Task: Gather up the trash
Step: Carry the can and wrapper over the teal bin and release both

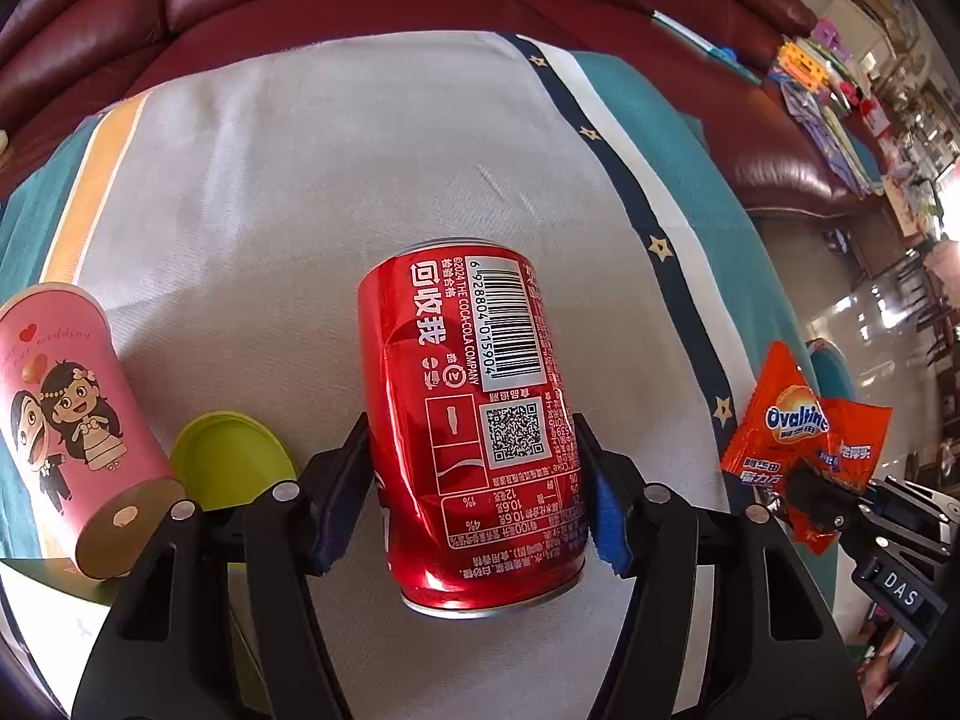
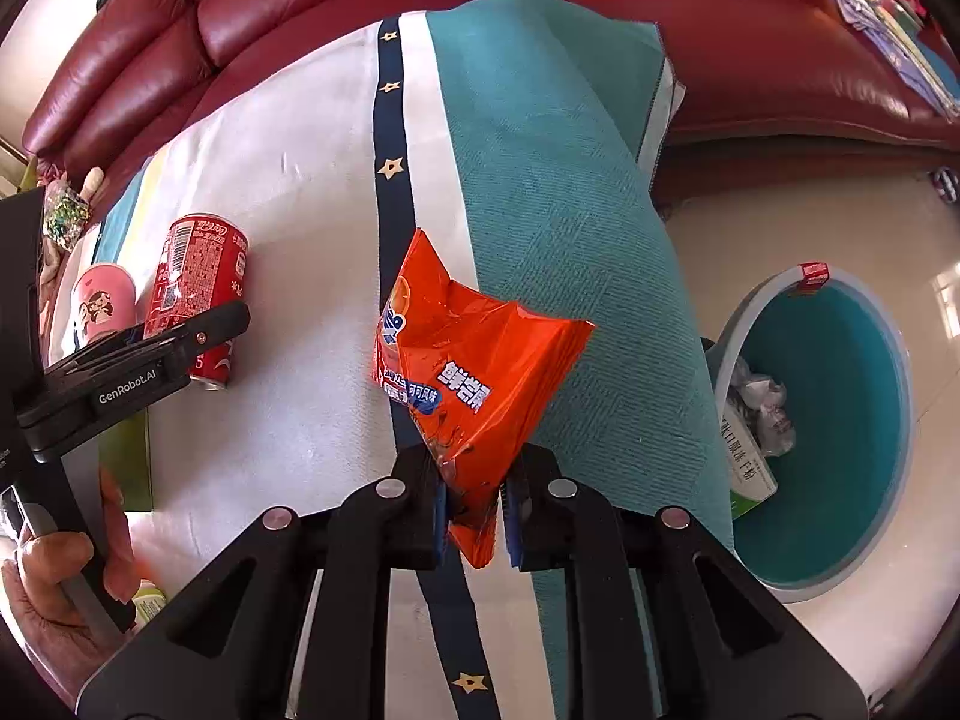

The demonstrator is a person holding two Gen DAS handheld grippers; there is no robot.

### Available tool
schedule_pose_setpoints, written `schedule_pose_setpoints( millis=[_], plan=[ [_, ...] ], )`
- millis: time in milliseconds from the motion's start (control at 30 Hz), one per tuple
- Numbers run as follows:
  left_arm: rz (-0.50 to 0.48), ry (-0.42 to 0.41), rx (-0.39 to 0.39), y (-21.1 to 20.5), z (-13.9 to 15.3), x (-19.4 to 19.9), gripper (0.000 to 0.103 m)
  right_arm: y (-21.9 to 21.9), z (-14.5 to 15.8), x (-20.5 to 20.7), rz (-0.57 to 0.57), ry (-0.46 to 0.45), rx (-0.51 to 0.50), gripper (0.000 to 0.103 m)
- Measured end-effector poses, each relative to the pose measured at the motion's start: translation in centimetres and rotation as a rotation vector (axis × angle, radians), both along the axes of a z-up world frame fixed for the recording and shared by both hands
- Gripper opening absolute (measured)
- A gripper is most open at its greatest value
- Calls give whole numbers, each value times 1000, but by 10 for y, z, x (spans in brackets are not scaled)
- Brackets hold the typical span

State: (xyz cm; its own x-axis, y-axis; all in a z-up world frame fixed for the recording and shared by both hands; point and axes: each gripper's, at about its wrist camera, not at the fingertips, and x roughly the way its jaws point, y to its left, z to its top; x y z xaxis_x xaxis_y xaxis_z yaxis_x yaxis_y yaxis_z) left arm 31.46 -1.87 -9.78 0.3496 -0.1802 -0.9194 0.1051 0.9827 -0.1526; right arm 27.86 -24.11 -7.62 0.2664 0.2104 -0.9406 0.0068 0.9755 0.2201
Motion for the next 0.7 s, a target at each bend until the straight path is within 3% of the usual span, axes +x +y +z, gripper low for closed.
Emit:
schedule_pose_setpoints(
  millis=[333,700],
  plan=[
    [-32,-16,28,-12,15,-25,63,-16,3,-12,-24,-23,45,13],
    [-86,-104,45,-40,61,-77,63,-35,43,-49,-43,-103,73,13]
  ],
)
